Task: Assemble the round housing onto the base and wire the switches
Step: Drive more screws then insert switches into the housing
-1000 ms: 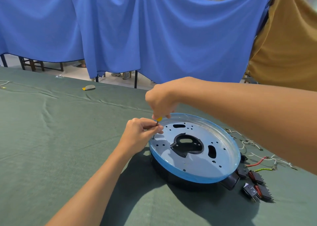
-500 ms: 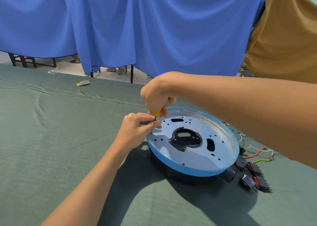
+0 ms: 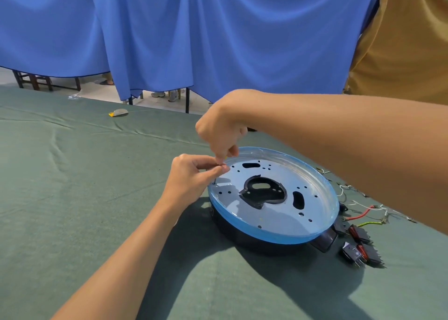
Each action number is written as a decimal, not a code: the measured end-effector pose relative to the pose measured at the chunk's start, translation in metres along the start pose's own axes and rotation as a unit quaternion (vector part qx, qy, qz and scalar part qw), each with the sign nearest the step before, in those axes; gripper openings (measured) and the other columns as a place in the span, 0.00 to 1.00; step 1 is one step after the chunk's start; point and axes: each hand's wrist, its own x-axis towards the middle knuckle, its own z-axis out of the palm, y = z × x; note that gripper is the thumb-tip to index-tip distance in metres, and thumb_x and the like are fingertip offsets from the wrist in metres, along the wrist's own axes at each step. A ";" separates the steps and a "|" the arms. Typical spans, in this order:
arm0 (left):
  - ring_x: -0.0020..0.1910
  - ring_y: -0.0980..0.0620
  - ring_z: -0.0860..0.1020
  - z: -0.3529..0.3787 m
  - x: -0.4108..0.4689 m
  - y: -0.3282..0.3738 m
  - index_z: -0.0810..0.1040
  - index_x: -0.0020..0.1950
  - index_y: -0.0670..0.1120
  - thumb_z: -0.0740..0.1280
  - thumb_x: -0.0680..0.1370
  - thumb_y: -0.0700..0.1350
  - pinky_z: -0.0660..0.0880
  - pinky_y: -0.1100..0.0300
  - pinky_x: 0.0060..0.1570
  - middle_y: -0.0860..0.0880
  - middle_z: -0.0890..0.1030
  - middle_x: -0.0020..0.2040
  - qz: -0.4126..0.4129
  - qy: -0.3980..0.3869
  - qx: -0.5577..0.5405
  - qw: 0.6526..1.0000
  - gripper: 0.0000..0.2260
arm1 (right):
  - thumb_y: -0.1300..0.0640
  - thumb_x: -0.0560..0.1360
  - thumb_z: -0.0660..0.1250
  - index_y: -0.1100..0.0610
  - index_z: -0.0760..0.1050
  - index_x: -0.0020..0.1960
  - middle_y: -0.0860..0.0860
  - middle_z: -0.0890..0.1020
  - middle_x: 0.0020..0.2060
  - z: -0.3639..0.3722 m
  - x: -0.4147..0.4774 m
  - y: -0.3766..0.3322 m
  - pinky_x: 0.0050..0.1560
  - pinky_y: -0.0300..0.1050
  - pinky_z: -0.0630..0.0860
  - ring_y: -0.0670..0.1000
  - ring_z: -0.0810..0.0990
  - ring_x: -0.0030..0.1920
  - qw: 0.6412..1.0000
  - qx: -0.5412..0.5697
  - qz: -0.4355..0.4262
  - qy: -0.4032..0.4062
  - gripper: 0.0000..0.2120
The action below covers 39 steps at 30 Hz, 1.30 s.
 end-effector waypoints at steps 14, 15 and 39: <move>0.46 0.50 0.83 -0.004 0.002 0.002 0.87 0.49 0.44 0.70 0.78 0.40 0.78 0.46 0.50 0.53 0.87 0.41 0.014 -0.064 0.034 0.997 0.05 | 0.55 0.73 0.68 0.53 0.71 0.30 0.45 0.80 0.24 0.010 -0.003 0.003 0.32 0.40 0.72 0.49 0.82 0.40 0.994 0.016 -0.042 0.102 0.14; 0.46 0.54 0.83 -0.003 0.001 0.003 0.87 0.49 0.45 0.70 0.78 0.40 0.79 0.47 0.50 0.52 0.86 0.41 0.017 -0.059 0.037 0.997 0.05 | 0.56 0.74 0.67 0.54 0.73 0.30 0.45 0.81 0.23 0.008 0.000 0.003 0.34 0.41 0.74 0.49 0.82 0.39 0.995 0.037 -0.028 0.083 0.13; 0.39 0.44 0.81 0.001 0.000 0.007 0.87 0.44 0.41 0.75 0.74 0.40 0.78 0.45 0.44 0.43 0.86 0.40 0.021 -0.021 0.057 0.998 0.03 | 0.57 0.78 0.57 0.59 0.77 0.37 0.49 0.83 0.29 0.010 -0.006 0.005 0.27 0.37 0.71 0.50 0.74 0.23 0.989 0.126 0.064 0.048 0.14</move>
